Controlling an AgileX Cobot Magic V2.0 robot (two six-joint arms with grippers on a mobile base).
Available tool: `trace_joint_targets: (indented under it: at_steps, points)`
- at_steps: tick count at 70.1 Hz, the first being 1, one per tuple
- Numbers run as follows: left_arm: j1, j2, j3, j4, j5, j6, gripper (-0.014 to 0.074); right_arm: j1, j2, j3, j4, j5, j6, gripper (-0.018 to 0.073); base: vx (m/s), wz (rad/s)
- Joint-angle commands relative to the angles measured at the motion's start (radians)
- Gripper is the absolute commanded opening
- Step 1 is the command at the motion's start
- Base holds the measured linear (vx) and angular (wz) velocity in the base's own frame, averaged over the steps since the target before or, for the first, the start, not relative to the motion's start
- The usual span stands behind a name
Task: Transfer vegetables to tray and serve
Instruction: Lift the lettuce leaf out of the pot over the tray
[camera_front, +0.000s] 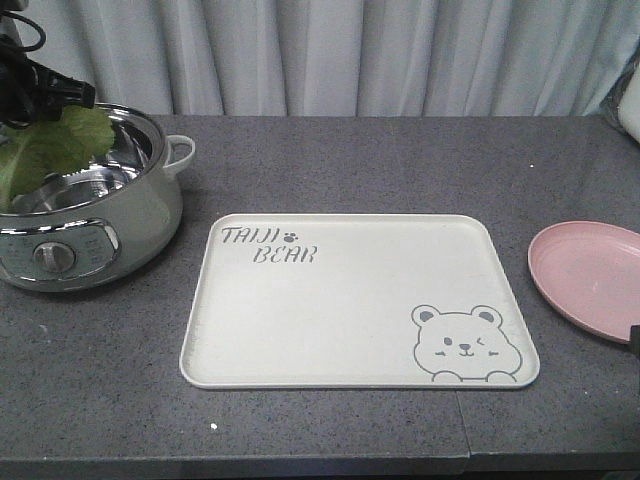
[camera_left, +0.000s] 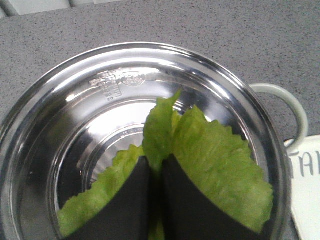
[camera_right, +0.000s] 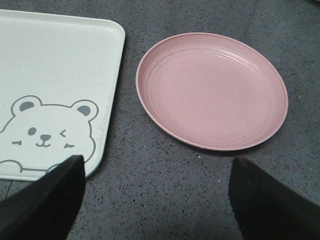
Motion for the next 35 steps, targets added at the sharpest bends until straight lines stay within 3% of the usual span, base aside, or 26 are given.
trace_joint_targets:
  at_steps: [1, 14, 24, 35]
  points:
    - [-0.009, -0.127, 0.063, -0.011, -0.095, -0.008, -0.0006, -0.007, 0.003, -0.033, -0.01, -0.062, -0.006, 0.0578, 0.0, 0.0]
    - [-0.041, -0.302, 0.207, -0.05, -0.156, 0.023, -0.0006, -0.007, 0.003, -0.033, -0.006, -0.062, -0.006, 0.0578, 0.0, 0.0]
    - [-0.086, -0.403, 0.26, -0.138, -0.153, 0.1, -0.0006, -0.007, 0.003, -0.033, 0.017, -0.065, -0.006, 0.0578, 0.0, 0.0]
    - [-0.143, -0.486, 0.364, -0.216, -0.183, 0.133, -0.0006, -0.007, 0.003, -0.033, 0.044, -0.069, -0.006, 0.0578, 0.0, 0.0]
